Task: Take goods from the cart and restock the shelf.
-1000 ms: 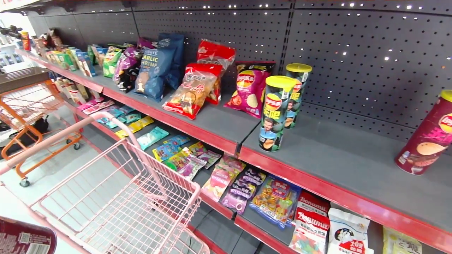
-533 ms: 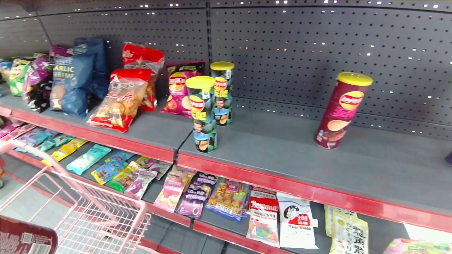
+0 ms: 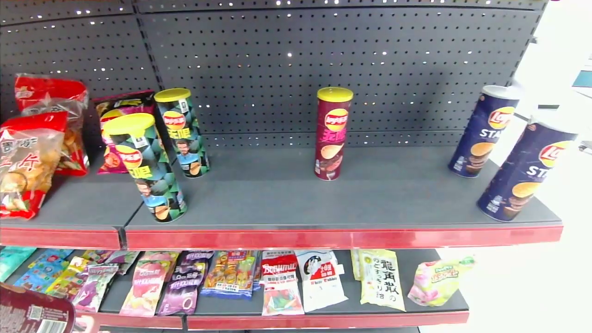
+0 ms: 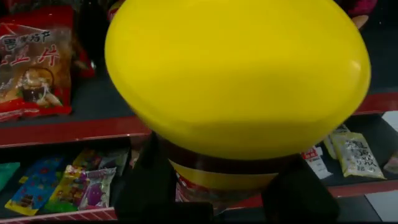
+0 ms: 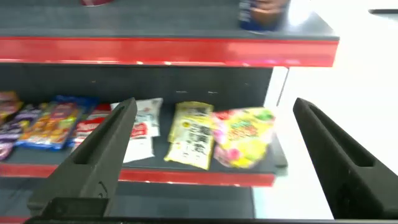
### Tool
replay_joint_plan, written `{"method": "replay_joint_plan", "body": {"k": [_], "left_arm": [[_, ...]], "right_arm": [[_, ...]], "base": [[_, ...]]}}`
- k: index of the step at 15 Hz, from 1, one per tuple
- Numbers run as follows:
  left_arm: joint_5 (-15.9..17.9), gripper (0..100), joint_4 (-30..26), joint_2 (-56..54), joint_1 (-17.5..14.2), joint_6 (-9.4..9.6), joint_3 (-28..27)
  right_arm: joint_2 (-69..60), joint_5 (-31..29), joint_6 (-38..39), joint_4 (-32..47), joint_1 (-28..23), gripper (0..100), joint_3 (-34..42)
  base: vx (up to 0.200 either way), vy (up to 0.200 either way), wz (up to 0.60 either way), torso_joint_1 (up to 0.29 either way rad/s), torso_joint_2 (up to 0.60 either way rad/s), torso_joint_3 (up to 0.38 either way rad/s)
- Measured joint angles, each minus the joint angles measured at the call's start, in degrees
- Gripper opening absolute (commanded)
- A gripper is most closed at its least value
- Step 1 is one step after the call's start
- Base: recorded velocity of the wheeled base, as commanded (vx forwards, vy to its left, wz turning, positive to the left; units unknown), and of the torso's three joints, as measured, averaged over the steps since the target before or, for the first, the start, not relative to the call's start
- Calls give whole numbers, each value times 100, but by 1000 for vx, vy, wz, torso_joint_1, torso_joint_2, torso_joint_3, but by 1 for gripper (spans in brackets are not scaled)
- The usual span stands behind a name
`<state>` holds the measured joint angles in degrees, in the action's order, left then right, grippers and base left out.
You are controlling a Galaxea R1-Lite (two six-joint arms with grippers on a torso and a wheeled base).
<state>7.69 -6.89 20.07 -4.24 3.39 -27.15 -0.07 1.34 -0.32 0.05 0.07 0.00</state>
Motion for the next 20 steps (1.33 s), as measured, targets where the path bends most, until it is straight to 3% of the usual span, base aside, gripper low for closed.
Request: {"method": "replay_joint_plan", "body": {"k": [5, 8, 13, 20], "left_arm": [[-22, 0, -340, -223, 17, 536, 17], [-23, 0, -347, -325, 30, 697, 20], [-33, 0, -345, -414, 26, 802, -44], [43, 0, -619, -791, 102, 945, -55]], "right_arm": [[0, 2, 0, 0, 0, 100, 0], [0, 5, -1, 0, 0, 100, 0], [0, 18, 2, 0, 0, 100, 0], [0, 43, -48, 0, 2, 100, 0]], "base": [[0, 0, 0, 0, 0, 0], [0, 0, 0, 0, 0, 0], [120, 0, 0, -3, 0, 1], [0, 0, 0, 0, 0, 0]]}}
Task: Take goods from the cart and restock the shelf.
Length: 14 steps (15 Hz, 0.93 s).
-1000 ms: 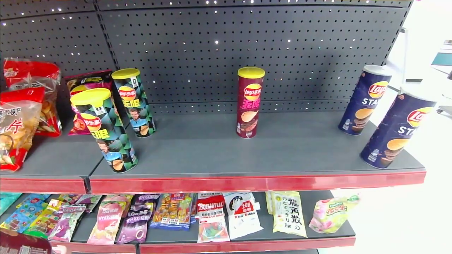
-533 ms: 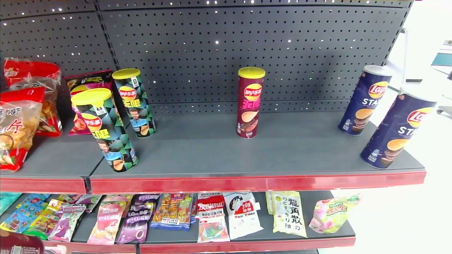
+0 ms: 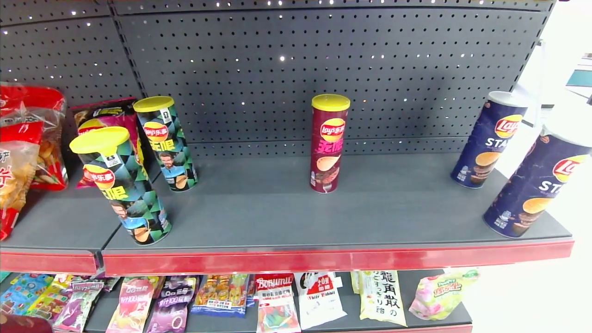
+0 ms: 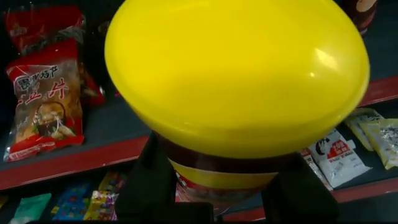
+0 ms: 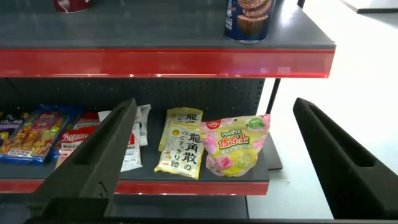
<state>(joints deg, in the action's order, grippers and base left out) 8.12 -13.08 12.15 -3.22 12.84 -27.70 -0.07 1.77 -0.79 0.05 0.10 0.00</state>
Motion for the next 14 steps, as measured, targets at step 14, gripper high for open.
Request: {"method": "replay_joint_plan", "body": {"k": [14], "left_arm": [[699, 0, -651, 127, 240, -747, -405]], "right_arm": [[4502, 1410, -503, -60, 1982, 100, -3792]], "base": [[0, 0, 0, 0, 0, 0]]}}
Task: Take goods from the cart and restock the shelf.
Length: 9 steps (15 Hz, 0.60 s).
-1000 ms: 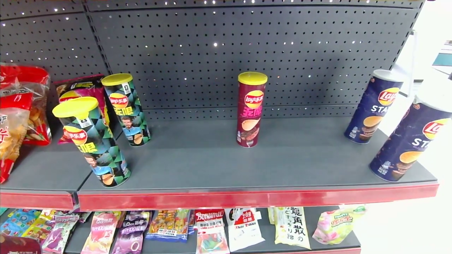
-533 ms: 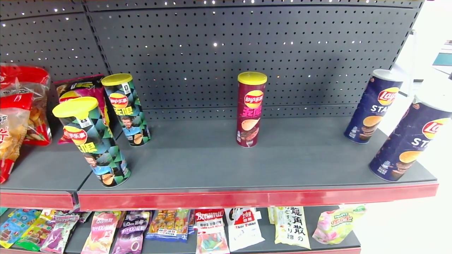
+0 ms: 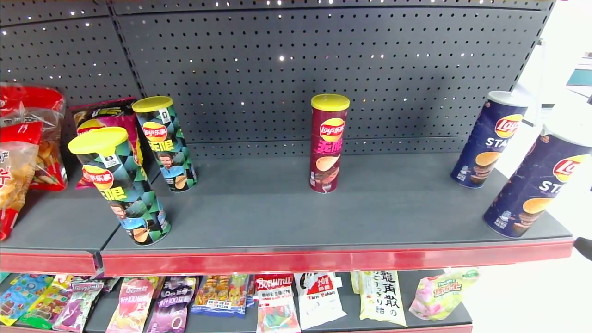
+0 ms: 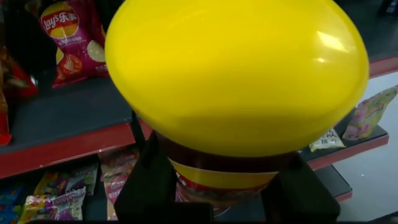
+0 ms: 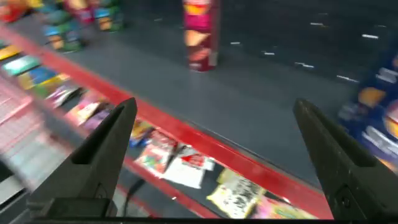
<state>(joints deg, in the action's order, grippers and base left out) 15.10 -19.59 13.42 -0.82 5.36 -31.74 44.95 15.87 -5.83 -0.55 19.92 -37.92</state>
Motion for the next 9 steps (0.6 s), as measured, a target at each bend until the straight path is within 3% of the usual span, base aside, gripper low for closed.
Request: {"method": "replay_joint_plan", "body": {"k": [2, 4, 9], "left_arm": [[191, 0, 9, 118, 5, -1, 9], [235, 0, 9, 171, 5, 0, 38], [213, 0, 18, 294, 5, 24, 18]], "right_arm": [[780, -195, 72, -10, 678, 100, -485], [1588, -277, 160, -115, 1015, 100, -1050], [3405, -572, 305, -1562, 1185, 100, -1659]], "base": [[0, 0, 0, 0, 0, 0], [0, 0, 0, 0, 0, 0], [0, 0, 0, 0, 0, 0]]}}
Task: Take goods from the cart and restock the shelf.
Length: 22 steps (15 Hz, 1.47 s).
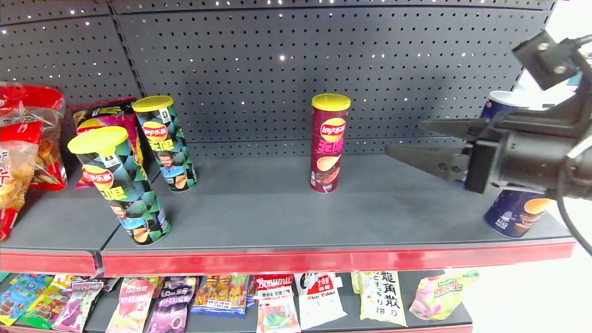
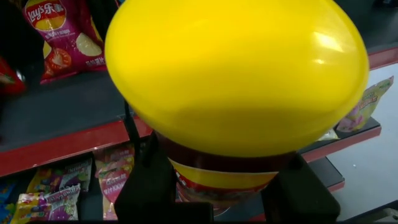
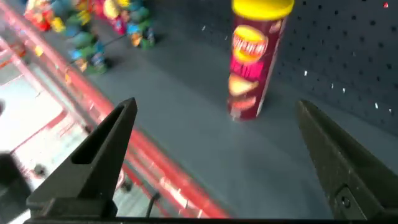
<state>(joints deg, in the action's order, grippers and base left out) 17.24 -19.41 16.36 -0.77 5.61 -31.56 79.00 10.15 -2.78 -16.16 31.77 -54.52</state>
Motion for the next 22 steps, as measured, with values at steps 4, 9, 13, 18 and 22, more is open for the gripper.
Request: {"method": "replay_joint_plan", "body": {"k": [4, 9, 13, 18, 22], "left_arm": [[-29, 0, -2, 10, 0, 27, -10], [-29, 0, 0, 41, 0, 99, -18], [-29, 0, -2, 48, 0, 96, -18], [-29, 0, -2, 52, 0, 99, -16], [-29, 0, -2, 56, 0, 99, -7]], "right_arm": [[1003, -178, 126, -307, 9, 100, -494], [1751, -219, 134, -354, -2, 100, -984], [2233, -334, 322, -510, 0, 100, -1324], [2630, -488, 340, -525, -43, 100, -1654], [2909, -540, 340, -534, -74, 100, -1971]], "base": [[0, 0, 0, 0, 0, 0], [0, 0, 0, 0, 0, 0], [0, 0, 0, 0, 0, 0], [0, 0, 0, 0, 0, 0], [0, 0, 0, 0, 0, 0]]}}
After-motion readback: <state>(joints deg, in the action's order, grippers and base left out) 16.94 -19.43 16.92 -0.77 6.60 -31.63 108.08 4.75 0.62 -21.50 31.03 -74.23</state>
